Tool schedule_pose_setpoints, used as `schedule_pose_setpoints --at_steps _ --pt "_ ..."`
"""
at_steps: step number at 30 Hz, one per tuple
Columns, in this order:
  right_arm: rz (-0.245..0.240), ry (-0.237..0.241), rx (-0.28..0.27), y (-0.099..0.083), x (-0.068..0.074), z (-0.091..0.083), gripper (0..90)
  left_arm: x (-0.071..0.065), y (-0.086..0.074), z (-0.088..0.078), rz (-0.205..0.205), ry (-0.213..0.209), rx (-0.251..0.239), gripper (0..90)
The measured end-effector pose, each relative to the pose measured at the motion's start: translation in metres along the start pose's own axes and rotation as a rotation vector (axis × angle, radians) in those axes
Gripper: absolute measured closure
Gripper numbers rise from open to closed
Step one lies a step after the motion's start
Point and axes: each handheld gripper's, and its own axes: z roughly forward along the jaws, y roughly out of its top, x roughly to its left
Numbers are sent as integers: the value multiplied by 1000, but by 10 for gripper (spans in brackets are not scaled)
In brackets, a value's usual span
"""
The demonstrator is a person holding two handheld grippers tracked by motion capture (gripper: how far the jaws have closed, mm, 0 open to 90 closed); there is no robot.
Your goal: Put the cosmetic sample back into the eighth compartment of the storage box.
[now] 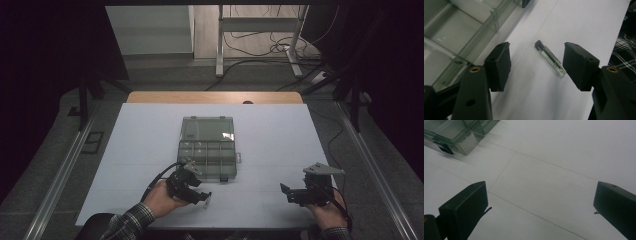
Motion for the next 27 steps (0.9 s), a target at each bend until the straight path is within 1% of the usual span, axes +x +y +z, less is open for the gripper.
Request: schedule_pose_setpoints --at_steps 3,4,7,12,13,14,15,16,17,18,19,20,21,27 --pt "0 1 0 0 0 0 0 -1 1 3 6 -1 8 429" --pt "1 2 1 0 0 0 0 -3 2 6 17 1 18 437" --pt "2 2 2 0 0 0 0 -4 2 9 18 0 20 458" --pt "2 1 6 0 0 0 0 -9 3 15 32 -1 32 490" --pt "4 1 7 0 -1 1 0 -11 3 17 41 -2 40 508" --pt "4 1 7 0 -1 1 0 -11 3 17 41 -2 40 519" --pt "7 1 9 0 -1 1 0 -12 3 19 47 -2 44 519" --pt "14 0 11 0 -1 1 0 -14 3 21 77 13 67 548" --pt "14 0 11 0 -1 1 0 -14 3 21 77 13 67 559" --pt "15 0 12 0 -1 1 0 -16 2 21 97 31 71 559" --pt "15 -1 13 0 -2 1 0 -18 3 21 115 52 80 600" --pt "16 0 14 0 -2 1 0 -18 3 20 137 70 94 804" --pt "17 0 17 0 -2 1 0 -17 3 20 123 61 97 811" --pt "19 2 15 0 -2 1 0 -15 3 19 112 42 96 815"
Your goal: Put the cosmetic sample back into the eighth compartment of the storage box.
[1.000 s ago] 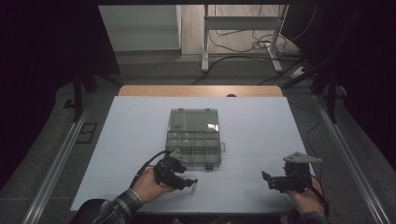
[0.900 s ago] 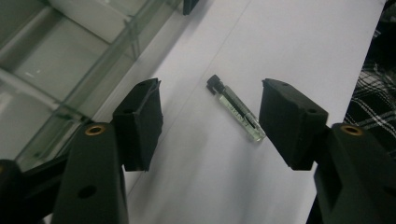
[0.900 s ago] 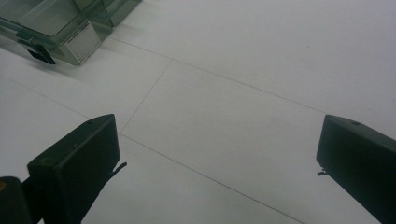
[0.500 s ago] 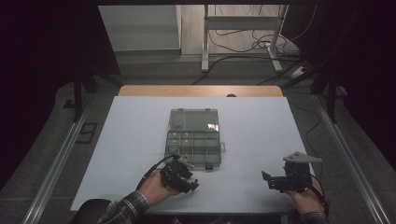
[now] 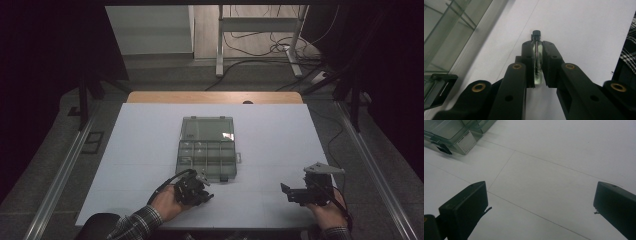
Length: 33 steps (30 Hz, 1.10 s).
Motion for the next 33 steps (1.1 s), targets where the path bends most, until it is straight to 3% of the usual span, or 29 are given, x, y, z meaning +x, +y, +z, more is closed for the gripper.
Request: schedule_pose_setpoints --at_steps 3,6,10,21,33 --pt "-1 2 1 0 0 0 0 4 -1 -1 -24 -45 -14 815" --pt "-2 2 -1 0 0 0 0 5 -1 -2 -39 -61 -33 815" --pt "-5 3 -3 0 0 0 0 5 -1 -5 -65 -68 -67 814" --pt "0 15 -10 0 -1 -1 0 13 -2 -18 -69 -89 -99 814" --pt "1 20 -11 -1 0 -1 0 19 1 -29 -77 -66 -137 814"
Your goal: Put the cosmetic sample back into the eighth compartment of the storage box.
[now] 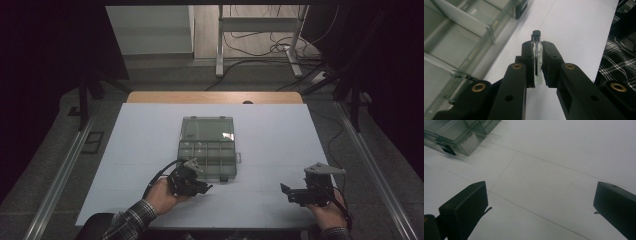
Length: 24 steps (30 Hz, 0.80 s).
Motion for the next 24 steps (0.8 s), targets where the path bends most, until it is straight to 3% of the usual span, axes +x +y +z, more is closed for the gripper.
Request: schedule_pose_setpoints --at_steps 24 --pt "1 -4 2 0 0 0 0 7 17 -13 18 42 -41 814"
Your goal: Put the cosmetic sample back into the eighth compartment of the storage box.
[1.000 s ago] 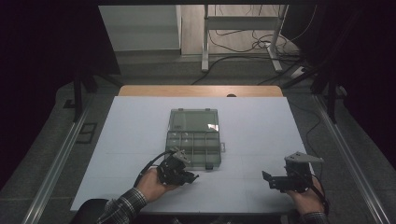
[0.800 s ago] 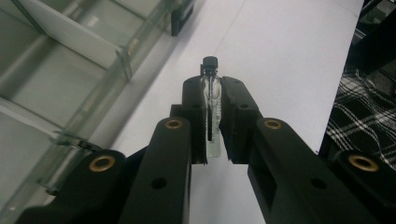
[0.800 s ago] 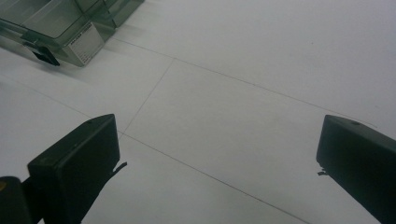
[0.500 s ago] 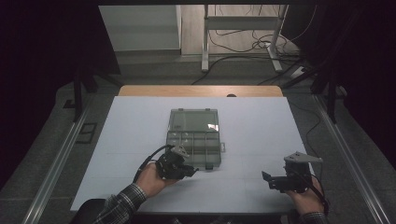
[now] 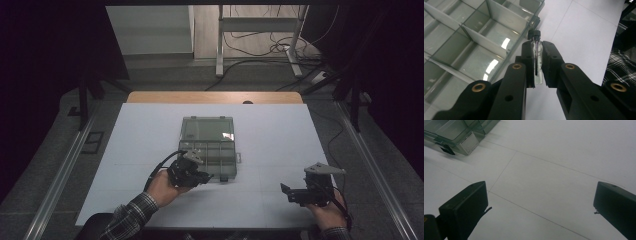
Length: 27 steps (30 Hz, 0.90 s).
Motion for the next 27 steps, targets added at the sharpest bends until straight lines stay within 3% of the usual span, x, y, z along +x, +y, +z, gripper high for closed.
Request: schedule_pose_setpoints --at_steps 10,11,12,14,16,20,21,27 --pt "1 0 1 0 0 0 0 4 8 1 9 11 -5 814" --pt "1 0 1 0 0 0 0 3 9 2 -6 10 -19 814" --pt "1 0 1 0 0 0 0 4 10 1 13 12 -4 814" --pt "1 -1 2 0 0 0 0 4 12 3 -6 11 -20 814" --pt "2 -1 2 0 0 0 0 7 15 3 12 13 -5 814" --pt "3 -1 2 0 0 0 0 8 18 5 -8 14 -21 814" --pt "4 -1 2 0 0 0 0 9 18 4 8 15 -8 814" --pt "3 0 4 0 0 0 0 12 24 6 9 17 -12 814"
